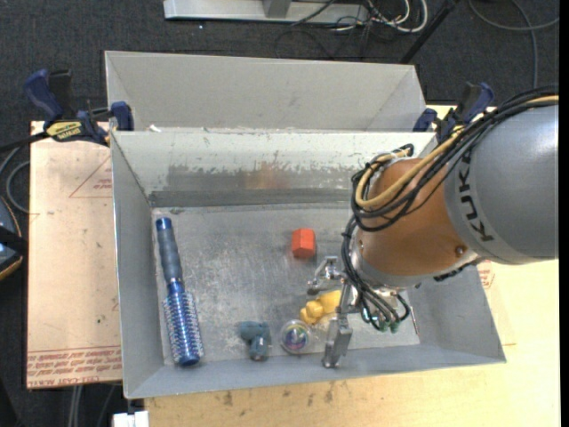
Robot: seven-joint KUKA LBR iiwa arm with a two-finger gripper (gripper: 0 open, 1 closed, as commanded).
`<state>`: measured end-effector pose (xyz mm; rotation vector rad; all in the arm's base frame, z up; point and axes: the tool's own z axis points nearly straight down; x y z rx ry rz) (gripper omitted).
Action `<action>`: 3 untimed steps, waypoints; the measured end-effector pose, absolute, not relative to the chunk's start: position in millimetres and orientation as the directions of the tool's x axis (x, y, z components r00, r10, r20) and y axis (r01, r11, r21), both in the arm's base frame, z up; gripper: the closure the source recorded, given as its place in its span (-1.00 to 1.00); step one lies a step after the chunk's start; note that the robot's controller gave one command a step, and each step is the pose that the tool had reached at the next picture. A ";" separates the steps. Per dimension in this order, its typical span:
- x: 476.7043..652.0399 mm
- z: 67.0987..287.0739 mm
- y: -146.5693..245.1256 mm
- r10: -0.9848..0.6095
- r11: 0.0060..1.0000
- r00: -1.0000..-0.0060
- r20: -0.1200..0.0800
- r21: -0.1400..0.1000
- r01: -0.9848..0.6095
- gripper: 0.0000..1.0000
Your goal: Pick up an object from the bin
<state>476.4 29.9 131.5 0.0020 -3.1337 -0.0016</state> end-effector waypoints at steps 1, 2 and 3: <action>495.9 75.9 18.8 -0.196 0.981 -0.981 -0.017 0.000 -0.196 -1.00; 496.3 74.9 18.6 -0.195 0.981 -0.981 -0.023 0.000 -0.195 1.00; 504.2 207.9 11.3 -0.237 0.972 -0.971 -0.010 -0.002 -0.237 1.00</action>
Offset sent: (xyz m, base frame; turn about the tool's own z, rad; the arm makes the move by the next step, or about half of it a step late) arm 0.0133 -0.0130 -0.0615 -0.1975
